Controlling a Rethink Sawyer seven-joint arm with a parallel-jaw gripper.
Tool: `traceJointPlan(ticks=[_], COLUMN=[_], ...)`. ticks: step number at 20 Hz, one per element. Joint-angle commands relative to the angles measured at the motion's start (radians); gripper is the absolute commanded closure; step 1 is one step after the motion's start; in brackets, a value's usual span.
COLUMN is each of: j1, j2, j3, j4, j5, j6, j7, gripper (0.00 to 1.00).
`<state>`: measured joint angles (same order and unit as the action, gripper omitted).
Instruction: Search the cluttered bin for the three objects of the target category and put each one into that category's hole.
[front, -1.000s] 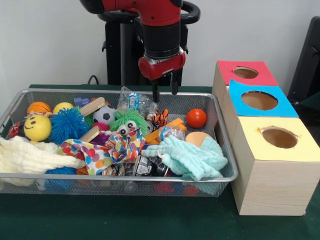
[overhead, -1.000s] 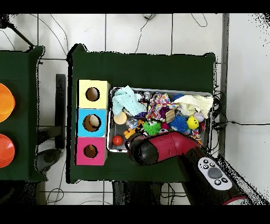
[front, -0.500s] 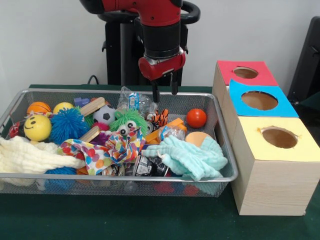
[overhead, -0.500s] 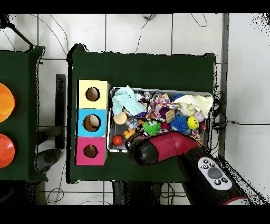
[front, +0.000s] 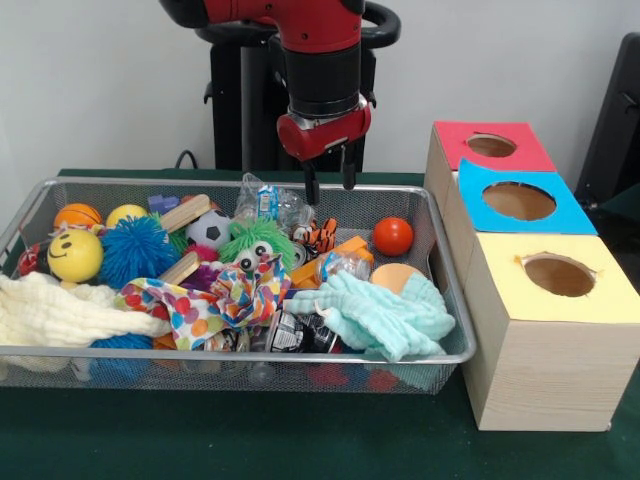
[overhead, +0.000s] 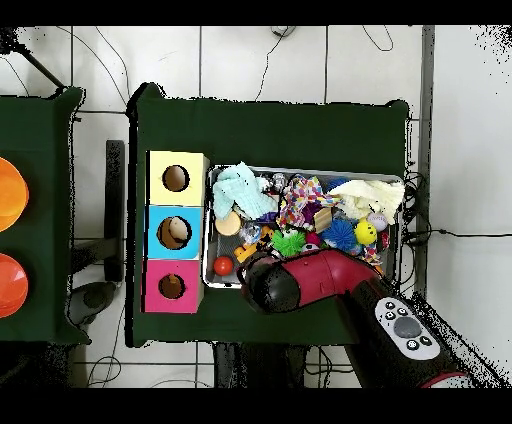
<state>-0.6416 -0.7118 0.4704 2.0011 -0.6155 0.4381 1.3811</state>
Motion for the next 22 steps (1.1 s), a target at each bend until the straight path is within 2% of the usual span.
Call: traceJointPlan(ticks=[1,7,22], j1=[-0.005,0.021,-0.009], j2=[0.01,0.001,0.006], j3=[0.003,-0.009,0.0], j4=[-0.034,-0.012,-0.011], j5=[-0.041,-0.043,-0.048], j6=[-0.008,-0.036,-0.032], j7=[0.027,0.063,0.031], gripper=[0.0,0.0,0.0])
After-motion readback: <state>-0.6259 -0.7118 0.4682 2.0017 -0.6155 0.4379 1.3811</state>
